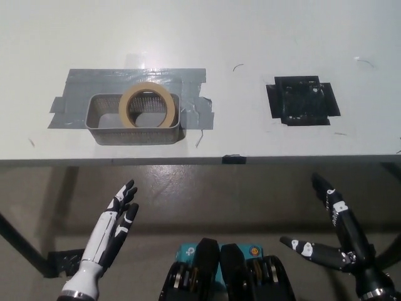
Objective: The robot picks the tape placed on the black area with right hand and places it in the small grey container.
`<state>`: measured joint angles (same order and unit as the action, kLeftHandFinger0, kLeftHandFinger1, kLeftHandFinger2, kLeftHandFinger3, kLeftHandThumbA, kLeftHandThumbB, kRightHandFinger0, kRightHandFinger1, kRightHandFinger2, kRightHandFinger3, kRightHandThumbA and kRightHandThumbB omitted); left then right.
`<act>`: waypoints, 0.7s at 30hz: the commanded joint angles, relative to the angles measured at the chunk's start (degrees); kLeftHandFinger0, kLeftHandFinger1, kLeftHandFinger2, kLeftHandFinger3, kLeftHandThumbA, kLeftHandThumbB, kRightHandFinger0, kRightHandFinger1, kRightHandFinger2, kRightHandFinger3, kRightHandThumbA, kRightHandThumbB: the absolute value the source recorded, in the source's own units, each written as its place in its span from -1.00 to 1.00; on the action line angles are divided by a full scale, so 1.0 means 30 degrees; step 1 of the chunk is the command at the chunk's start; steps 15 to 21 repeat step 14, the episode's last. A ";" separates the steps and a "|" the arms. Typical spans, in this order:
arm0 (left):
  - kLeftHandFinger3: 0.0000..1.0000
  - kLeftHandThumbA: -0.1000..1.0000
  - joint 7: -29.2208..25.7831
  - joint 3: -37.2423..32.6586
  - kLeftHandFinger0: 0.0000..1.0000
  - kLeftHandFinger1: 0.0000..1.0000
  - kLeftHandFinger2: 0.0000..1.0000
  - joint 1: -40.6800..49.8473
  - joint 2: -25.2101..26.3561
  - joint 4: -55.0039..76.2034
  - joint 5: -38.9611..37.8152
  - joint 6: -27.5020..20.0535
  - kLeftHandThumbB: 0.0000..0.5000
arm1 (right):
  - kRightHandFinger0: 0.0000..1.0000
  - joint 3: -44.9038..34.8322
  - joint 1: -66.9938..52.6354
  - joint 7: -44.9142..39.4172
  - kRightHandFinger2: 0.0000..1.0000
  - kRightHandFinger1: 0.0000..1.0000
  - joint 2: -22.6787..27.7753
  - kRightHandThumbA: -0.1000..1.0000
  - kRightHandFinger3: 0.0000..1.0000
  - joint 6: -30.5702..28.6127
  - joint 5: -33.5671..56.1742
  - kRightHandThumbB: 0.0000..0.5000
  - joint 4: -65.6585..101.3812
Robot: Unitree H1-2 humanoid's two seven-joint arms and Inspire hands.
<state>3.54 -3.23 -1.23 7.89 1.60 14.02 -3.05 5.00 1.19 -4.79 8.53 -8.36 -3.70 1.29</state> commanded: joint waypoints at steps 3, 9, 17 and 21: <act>1.00 1.00 -0.0642 0.0387 1.00 1.00 1.00 0.0476 0.0020 0.0636 -0.0092 -0.0893 -0.61 | 1.00 0.0269 0.0216 -0.0667 1.00 1.00 0.0007 1.00 1.00 -0.0836 0.0483 0.02 0.0317; 1.00 1.00 -0.0858 0.0689 1.00 1.00 1.00 0.0553 0.0053 0.0439 0.0127 -0.1125 -0.64 | 1.00 0.0434 0.0561 -0.0665 1.00 1.00 0.0010 1.00 1.00 -0.0759 0.0061 -0.02 0.0174; 1.00 1.00 -0.0869 0.0705 1.00 1.00 1.00 0.0543 0.0045 0.0366 0.0049 -0.1065 -0.60 | 1.00 0.0408 0.0631 -0.0684 1.00 1.00 0.0132 1.00 1.00 -0.0536 -0.0068 -0.07 0.0229; 1.00 1.00 -0.0869 0.0705 1.00 1.00 1.00 0.0543 0.0045 0.0366 0.0049 -0.1065 -0.60 | 1.00 0.0408 0.0631 -0.0684 1.00 1.00 0.0132 1.00 1.00 -0.0536 -0.0068 -0.07 0.0229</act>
